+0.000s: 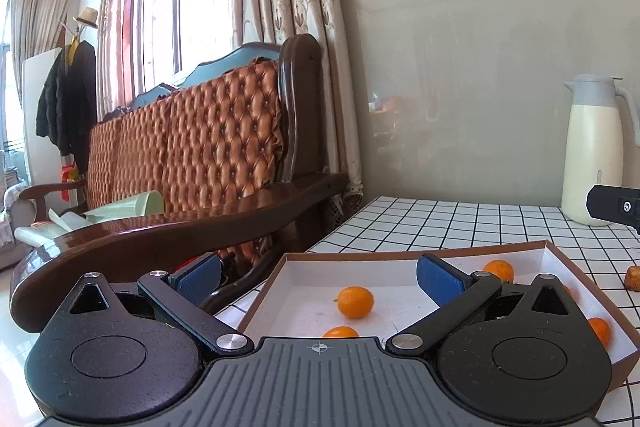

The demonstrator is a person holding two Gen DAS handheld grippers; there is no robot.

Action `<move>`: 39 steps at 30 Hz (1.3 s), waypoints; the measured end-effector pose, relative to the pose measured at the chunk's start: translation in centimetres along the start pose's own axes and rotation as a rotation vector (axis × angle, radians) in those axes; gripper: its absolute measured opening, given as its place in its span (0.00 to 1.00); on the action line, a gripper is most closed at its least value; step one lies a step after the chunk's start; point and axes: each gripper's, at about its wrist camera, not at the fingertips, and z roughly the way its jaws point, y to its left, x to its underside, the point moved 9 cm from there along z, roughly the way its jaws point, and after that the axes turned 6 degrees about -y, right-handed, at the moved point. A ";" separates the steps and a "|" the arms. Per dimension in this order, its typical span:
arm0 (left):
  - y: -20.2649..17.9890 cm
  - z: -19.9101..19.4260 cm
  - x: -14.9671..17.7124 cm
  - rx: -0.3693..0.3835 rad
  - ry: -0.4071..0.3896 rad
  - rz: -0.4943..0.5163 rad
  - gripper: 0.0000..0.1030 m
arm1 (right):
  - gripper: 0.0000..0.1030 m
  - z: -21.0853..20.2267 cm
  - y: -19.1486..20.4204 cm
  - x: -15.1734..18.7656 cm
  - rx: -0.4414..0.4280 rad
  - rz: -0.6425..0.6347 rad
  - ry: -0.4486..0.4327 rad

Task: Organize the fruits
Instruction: 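Open both tools to drop the orange and dark brown fruit into the tray, then withdraw both open tools from the tray toward the carrot pieces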

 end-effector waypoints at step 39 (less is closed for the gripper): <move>-16.4 -2.5 0.0 0.338 0.036 0.027 1.00 | 0.94 -4.2 -11.7 -0.3 0.197 0.033 0.066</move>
